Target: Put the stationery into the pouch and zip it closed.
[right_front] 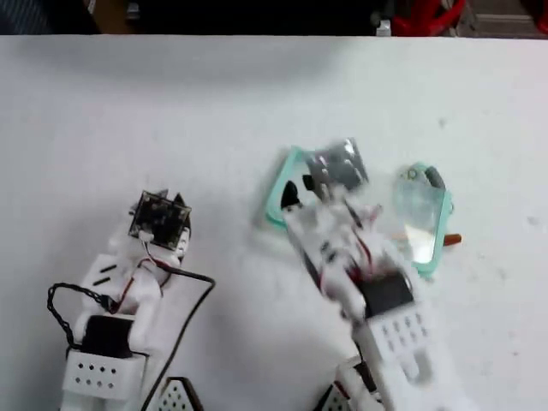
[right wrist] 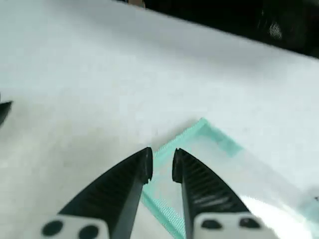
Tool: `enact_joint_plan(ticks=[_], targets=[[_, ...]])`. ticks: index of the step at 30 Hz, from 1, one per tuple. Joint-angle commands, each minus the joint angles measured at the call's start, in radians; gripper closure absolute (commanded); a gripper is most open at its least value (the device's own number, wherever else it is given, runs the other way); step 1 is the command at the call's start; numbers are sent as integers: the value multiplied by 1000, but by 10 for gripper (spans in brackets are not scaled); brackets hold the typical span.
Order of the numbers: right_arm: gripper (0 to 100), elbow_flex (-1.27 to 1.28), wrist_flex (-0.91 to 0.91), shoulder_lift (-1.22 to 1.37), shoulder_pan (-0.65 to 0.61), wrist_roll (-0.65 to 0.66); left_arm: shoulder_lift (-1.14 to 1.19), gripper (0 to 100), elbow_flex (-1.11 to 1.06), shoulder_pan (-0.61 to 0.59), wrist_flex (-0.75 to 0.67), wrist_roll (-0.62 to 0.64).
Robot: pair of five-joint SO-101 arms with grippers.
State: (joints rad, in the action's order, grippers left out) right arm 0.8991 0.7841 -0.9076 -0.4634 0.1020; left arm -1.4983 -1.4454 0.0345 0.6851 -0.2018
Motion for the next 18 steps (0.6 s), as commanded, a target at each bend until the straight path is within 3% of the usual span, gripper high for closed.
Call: enact_joint_plan(ticks=[1, 5, 10, 14, 18], targets=[[921, -147, 42, 203, 7, 2, -21, 924, 11, 4, -5, 5], [886, -166, 51, 237, 50, -72, -21, 920, 17, 4, 3, 9], [691, -167, 50, 237, 114, -104, -21, 839, 31, 13, 48, 11], [719, -175, 48, 237, 188, -103, -21, 801, 64, 10, 104, 72], [758, -322, 151, 252, 401, -84, -18, 802, 63, 5, 100, 68]])
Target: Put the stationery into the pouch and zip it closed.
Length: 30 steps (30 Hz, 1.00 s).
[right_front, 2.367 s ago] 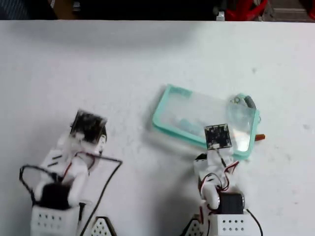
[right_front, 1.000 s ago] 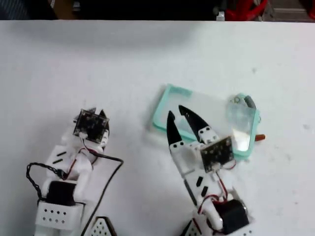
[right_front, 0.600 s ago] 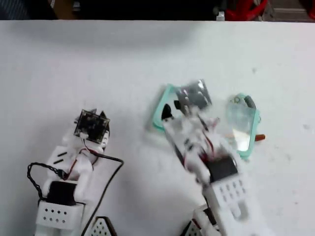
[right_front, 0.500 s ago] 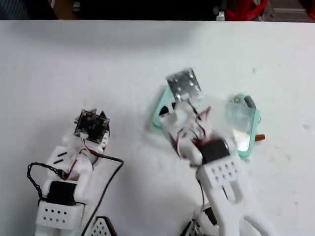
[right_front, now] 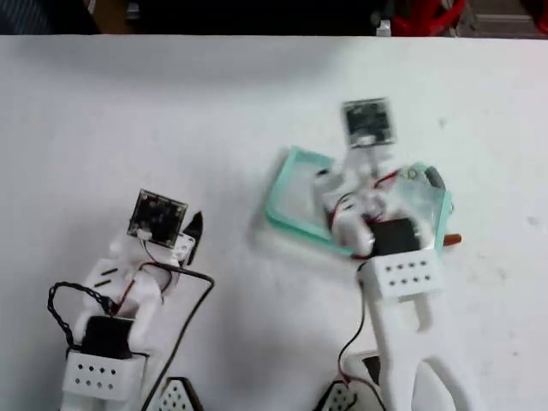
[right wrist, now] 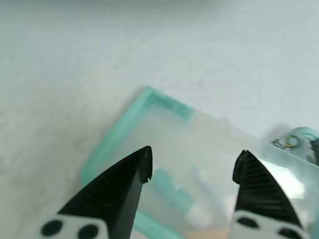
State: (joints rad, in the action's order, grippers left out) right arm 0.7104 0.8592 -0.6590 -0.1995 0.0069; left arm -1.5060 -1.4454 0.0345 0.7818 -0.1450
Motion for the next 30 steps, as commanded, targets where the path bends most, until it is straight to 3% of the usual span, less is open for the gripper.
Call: enact_joint_plan(ticks=[1, 4, 8, 12, 14, 19, 26, 30], targets=[[759, -181, 122, 18, 171, 20, -10, 804, 61, 5, 3, 0], [759, -279, 229, 105, 188, 35, -10, 805, 58, 10, 3, -32], [759, -334, 234, 248, 162, 35, -10, 807, 52, 5, 3, -49], [759, -397, 266, 329, 216, 38, -10, 955, 6, 5, -69, -61], [761, -408, 289, 337, 211, 130, -12, 972, -18, 5, -107, -104], [761, -376, 410, 337, 28, 569, -13, 943, -43, 7, -138, -117], [761, -285, 394, 269, -65, 615, -13, 945, -46, 4, -138, -126], [761, -213, 456, 104, -71, 778, -13, 977, -46, 4, -138, -126]])
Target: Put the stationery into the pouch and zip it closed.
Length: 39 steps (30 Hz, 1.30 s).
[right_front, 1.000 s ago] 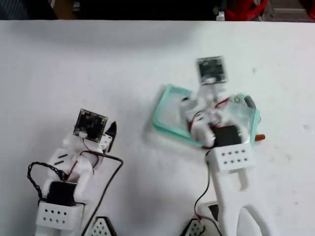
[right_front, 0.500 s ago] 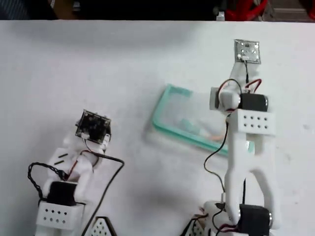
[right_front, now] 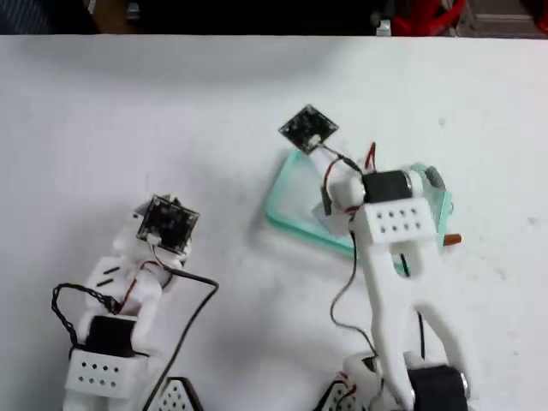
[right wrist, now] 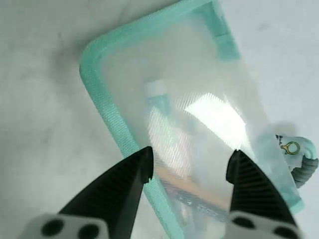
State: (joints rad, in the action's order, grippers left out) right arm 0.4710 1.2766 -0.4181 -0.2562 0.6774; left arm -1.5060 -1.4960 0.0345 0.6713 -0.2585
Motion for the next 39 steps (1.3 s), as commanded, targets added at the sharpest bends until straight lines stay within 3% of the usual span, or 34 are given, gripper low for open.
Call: enact_joint_plan(ticks=[1, 7, 12, 21, 27, 36, 39], targets=[[761, 58, 54, -193, -15, 153, -13, 973, 5, 4, -28, -12], [762, 377, -13, -539, -10, 405, -13, 965, 5, 4, -25, -5], [759, 566, -54, -746, 24, 470, -10, 836, -5, 12, -20, 26], [755, 732, 12, -903, 81, 640, -10, 836, -9, 5, -20, 51], [636, 783, -145, -905, 237, 664, -10, 836, -9, 5, -20, 51], [633, 862, -111, -905, 177, 717, -10, 836, -9, 5, -23, 51], [633, 941, -219, -905, 140, 712, -10, 838, -9, 5, -23, 51]])
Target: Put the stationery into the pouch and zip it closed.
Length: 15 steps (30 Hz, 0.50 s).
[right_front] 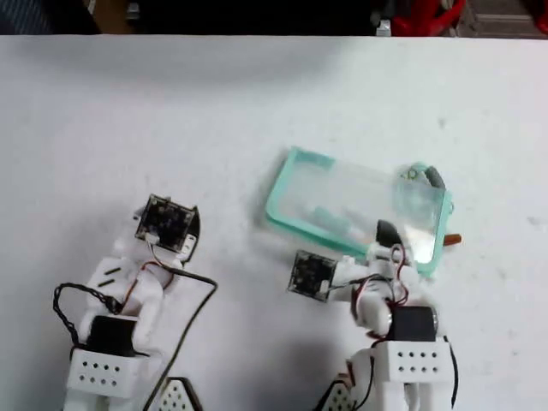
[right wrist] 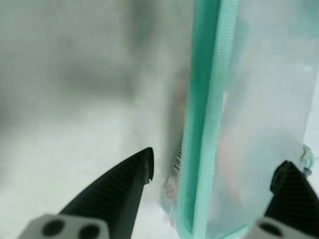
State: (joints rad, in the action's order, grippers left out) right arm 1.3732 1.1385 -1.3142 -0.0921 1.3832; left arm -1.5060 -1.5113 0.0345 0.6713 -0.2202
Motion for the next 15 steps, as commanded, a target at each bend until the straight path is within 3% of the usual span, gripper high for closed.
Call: enact_joint_plan(ticks=[1, 8, 15], targets=[[633, 74, -143, -8, -19, 6, -10, 838, 6, 5, -23, 12], [633, 301, -545, -15, 87, 12, -10, 838, 6, 5, -25, 12], [676, 310, -615, -15, 97, 11, -10, 838, 5, 5, -25, 12]])
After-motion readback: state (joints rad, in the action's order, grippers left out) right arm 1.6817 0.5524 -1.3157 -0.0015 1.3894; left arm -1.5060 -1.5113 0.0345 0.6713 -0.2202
